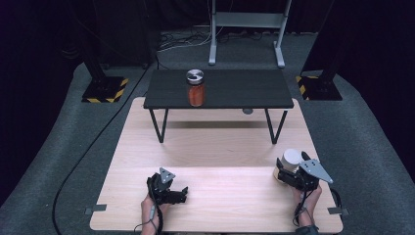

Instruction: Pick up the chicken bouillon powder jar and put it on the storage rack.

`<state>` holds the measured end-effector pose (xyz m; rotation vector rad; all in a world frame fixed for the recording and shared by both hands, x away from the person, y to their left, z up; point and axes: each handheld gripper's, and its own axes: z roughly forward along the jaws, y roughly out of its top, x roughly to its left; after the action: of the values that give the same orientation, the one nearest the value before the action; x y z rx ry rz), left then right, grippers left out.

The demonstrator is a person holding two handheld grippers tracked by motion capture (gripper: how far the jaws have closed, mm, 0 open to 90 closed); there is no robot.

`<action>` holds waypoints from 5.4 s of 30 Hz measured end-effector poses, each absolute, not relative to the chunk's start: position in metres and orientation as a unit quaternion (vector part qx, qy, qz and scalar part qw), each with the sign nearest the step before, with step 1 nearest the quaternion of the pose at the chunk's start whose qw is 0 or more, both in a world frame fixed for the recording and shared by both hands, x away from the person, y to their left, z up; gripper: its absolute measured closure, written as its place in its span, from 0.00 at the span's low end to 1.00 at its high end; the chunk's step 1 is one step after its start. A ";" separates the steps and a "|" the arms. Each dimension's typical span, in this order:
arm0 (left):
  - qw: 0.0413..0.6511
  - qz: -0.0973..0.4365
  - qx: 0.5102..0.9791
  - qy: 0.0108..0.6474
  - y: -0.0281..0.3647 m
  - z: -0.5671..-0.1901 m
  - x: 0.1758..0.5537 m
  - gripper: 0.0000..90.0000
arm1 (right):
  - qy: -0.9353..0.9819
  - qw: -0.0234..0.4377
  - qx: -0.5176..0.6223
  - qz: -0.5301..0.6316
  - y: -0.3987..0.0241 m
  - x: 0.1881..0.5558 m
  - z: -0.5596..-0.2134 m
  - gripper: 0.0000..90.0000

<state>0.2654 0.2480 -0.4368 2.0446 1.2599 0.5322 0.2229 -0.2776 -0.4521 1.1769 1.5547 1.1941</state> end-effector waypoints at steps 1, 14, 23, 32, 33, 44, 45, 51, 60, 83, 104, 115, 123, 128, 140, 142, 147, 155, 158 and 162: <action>0.334 0.204 0.783 0.483 0.248 -0.437 0.265 0.01 | 0.618 0.412 0.469 0.478 -0.279 0.223 -0.452 0.19; 0.334 0.204 0.783 0.483 0.248 -0.437 0.265 0.01 | 0.622 0.384 0.471 0.493 -0.290 0.227 -0.452 0.36; 0.334 0.204 0.783 0.483 0.248 -0.437 0.265 0.01 | 0.626 0.384 0.470 0.490 -0.290 0.226 -0.450 0.37; 0.334 0.204 0.783 0.483 0.248 -0.437 0.265 0.01 | 0.625 0.374 0.476 0.492 -0.290 0.226 -0.445 0.37; 0.334 0.204 0.783 0.483 0.248 -0.437 0.265 0.01 | 0.625 0.374 0.476 0.493 -0.290 0.225 -0.444 0.37; 0.336 0.205 0.782 0.483 0.248 -0.437 0.265 0.01 | 0.632 0.374 0.463 0.497 -0.289 0.223 -0.425 0.37; 0.335 0.204 0.783 0.482 0.248 -0.437 0.265 0.01 | 0.633 0.374 0.461 0.497 -0.289 0.224 -0.424 0.37; 0.336 0.204 0.782 0.483 0.248 -0.437 0.265 0.01 | 0.635 0.374 0.459 0.497 -0.287 0.226 -0.410 0.37; 0.336 0.204 0.782 0.483 0.248 -0.437 0.265 0.01 | 0.641 0.369 0.442 0.506 -0.284 0.231 -0.389 0.37; 0.335 0.203 0.785 0.480 0.249 -0.437 0.266 0.00 | 0.660 0.374 0.402 0.513 -0.271 0.248 -0.342 0.37; 0.335 0.204 0.785 0.480 0.248 -0.437 0.266 0.00 | 0.663 0.381 0.405 0.502 -0.269 0.274 -0.316 0.37; 0.336 0.205 0.784 0.481 0.248 -0.437 0.266 0.00 | 0.663 0.387 0.402 0.500 -0.266 0.285 -0.300 0.37; 0.335 0.203 0.785 0.480 0.249 -0.437 0.266 0.00 | 0.662 0.391 0.397 0.501 -0.263 0.292 -0.287 0.37; 0.335 0.204 0.785 0.479 0.249 -0.437 0.266 0.00 | 0.664 0.391 0.395 0.500 -0.260 0.296 -0.281 0.37; 0.335 0.203 0.785 0.480 0.249 -0.437 0.266 0.00 | 0.669 0.391 0.392 0.496 -0.255 0.306 -0.271 0.37; 0.335 0.203 0.785 0.480 0.249 -0.437 0.266 0.01 | 0.670 0.390 0.392 0.496 -0.254 0.307 -0.269 0.37; 0.335 0.203 0.785 0.480 0.249 -0.437 0.266 0.01 | 0.669 0.388 0.393 0.497 -0.252 0.311 -0.265 0.37; 0.335 0.203 0.785 0.480 0.249 -0.437 0.266 0.01 | 0.673 0.387 0.389 0.497 -0.248 0.317 -0.259 0.37; 0.335 0.203 0.785 0.480 0.249 -0.437 0.266 0.01 | 0.671 0.385 0.389 0.499 -0.247 0.319 -0.257 0.37; 0.335 0.203 0.785 0.480 0.249 -0.437 0.266 0.01 | 0.673 0.386 0.386 0.499 -0.244 0.323 -0.253 0.37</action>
<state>0.2663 0.2489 -0.4368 2.0486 1.2514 0.5299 0.3226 -0.2444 -0.2531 0.9825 1.7142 1.2702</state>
